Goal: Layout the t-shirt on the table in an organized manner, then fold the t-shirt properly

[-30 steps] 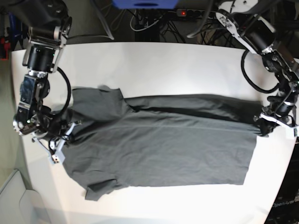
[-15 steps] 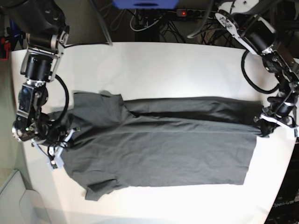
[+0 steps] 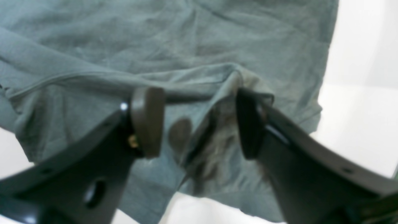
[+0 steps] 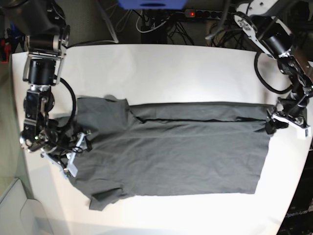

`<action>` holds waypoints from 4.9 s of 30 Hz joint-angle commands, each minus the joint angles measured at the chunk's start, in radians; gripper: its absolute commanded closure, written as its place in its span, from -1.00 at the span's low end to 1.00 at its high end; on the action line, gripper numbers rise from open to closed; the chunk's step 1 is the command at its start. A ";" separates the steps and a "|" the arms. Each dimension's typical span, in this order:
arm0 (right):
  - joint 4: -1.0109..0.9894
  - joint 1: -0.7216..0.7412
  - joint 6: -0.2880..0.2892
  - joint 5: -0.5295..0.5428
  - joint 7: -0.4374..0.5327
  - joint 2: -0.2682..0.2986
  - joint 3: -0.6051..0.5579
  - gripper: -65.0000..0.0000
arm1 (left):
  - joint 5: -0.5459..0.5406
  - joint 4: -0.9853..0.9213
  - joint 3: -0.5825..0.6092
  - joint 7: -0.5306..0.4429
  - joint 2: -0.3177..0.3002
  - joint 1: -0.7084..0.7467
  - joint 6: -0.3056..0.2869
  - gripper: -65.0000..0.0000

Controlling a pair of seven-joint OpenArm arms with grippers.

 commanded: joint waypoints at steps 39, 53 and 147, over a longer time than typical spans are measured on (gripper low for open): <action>0.221 -0.222 0.003 0.010 -0.018 0.052 0.174 -0.30 | -0.020 -0.140 0.093 -0.215 -0.050 0.101 -0.003 -1.00; 0.221 -0.228 0.003 0.010 -0.015 0.072 0.179 -0.30 | -0.025 -0.169 0.125 -0.227 -0.050 0.079 -0.009 -1.00; 0.186 -0.429 0.003 0.016 0.113 0.095 0.300 1.00 | -0.019 -0.074 0.106 -0.047 -0.068 0.071 -0.002 -0.70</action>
